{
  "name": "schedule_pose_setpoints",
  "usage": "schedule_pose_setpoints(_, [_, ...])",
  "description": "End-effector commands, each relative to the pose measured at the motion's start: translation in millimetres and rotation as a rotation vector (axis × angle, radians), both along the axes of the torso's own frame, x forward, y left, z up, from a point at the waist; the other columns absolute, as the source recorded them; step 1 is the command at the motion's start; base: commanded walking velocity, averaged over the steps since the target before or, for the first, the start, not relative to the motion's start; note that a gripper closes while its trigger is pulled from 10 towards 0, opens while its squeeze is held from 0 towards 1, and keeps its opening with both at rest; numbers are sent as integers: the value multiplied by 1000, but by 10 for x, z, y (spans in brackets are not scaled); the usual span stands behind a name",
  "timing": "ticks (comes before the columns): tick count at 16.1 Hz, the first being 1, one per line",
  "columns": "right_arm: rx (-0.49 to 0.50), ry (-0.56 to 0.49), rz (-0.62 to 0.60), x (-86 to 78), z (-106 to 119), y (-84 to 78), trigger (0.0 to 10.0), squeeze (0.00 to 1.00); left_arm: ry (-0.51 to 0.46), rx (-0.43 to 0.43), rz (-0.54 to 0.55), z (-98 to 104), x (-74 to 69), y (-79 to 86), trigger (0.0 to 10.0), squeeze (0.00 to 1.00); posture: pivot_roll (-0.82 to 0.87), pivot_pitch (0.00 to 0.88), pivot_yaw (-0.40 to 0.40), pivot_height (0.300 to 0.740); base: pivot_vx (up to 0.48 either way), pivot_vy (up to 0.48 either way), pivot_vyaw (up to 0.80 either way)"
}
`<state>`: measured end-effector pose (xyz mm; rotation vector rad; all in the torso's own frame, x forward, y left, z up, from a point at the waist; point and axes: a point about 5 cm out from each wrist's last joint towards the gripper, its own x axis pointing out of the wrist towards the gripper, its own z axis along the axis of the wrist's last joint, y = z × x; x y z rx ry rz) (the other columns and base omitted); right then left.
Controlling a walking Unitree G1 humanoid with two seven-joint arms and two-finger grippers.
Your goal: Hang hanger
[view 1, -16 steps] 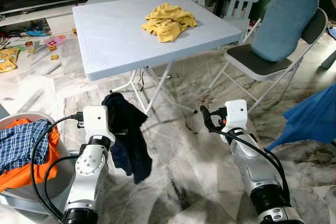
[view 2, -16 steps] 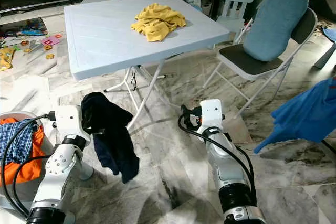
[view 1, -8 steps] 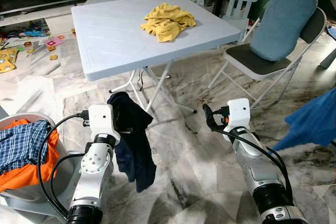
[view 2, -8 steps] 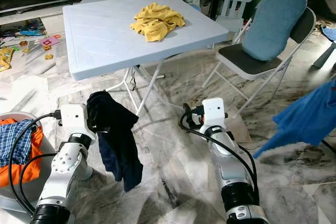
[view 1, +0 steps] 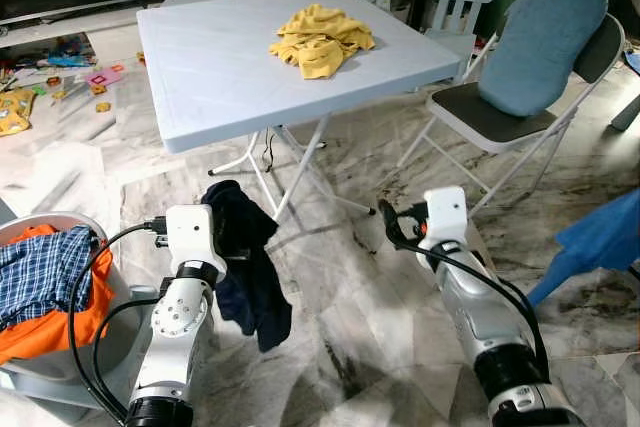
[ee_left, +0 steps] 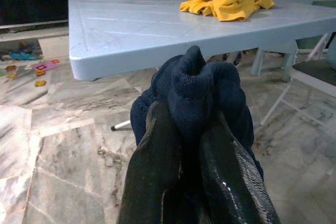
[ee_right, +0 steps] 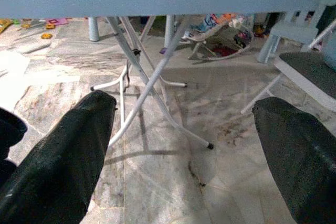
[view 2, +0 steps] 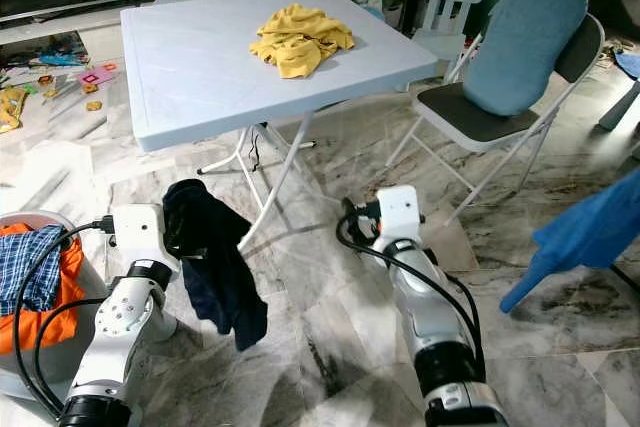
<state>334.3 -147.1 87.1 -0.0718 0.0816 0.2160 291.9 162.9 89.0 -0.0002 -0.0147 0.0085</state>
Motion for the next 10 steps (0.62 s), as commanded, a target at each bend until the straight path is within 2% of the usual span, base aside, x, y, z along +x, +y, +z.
schedule_pose_setpoints(1, [-5, -10, 10, 33, 30, 14, 10000, 0, -59, 12, 15, 122, 29, 47, 10000, 0, -10, 0, 7, 740, 0, 0, 0])
schedule_pose_setpoints(7, [5, -5, -4, -9, -27, 1, 10000, 0, -66, 18, -13, 140, 46, -5, 10000, 0, -17, 0, 15, 740, 0, 0, 0])
schedule_pose_setpoints(10, [4, -12, 13, 19, -1, 54, 10000, 0, -58, 19, 4, 114, 24, 50, 10000, 0, -29, 0, 20, 740, 0, 0, 0])
